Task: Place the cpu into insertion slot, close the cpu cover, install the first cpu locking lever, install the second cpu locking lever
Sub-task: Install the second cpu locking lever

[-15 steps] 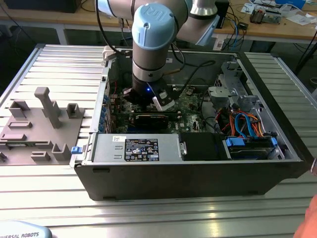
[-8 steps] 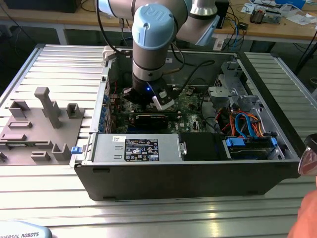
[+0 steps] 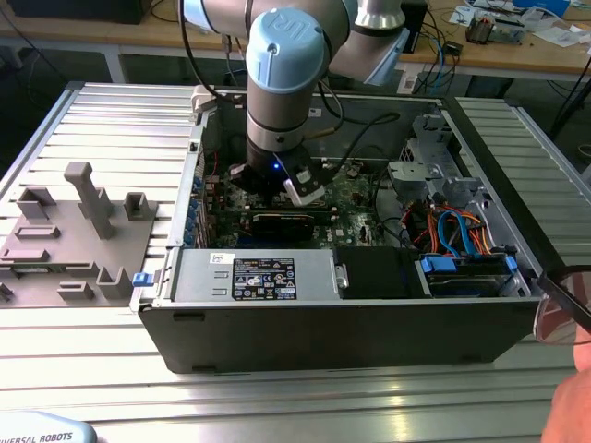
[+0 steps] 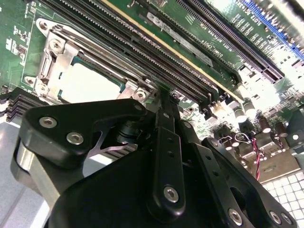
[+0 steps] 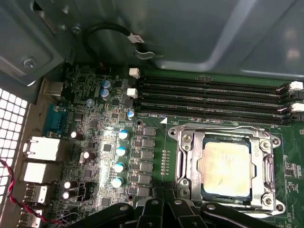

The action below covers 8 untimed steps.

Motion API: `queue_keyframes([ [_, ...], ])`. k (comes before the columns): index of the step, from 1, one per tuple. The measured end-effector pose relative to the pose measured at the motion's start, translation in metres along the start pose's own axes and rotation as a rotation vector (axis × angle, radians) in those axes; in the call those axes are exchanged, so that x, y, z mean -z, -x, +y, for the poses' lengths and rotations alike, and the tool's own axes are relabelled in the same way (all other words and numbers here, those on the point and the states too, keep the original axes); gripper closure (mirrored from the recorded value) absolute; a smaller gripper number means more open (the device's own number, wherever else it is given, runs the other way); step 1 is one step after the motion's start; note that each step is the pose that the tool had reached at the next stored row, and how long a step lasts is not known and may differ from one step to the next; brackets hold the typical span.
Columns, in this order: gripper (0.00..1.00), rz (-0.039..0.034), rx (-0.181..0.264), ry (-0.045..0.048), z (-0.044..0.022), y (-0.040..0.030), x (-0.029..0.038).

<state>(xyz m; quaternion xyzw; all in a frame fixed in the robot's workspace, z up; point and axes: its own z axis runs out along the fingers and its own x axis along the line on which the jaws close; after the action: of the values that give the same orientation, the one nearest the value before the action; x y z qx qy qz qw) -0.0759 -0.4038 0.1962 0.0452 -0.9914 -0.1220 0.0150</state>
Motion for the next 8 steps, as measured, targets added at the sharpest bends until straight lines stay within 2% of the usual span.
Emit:
queue_keyframes([
  [6, 0.89, -0.0001, 0.0, 0.0, -0.0028, -0.0003, 0.0012],
  [8, 0.89, -0.0003, 0.0, 0.0007, -0.002, -0.0003, 0.0043],
])
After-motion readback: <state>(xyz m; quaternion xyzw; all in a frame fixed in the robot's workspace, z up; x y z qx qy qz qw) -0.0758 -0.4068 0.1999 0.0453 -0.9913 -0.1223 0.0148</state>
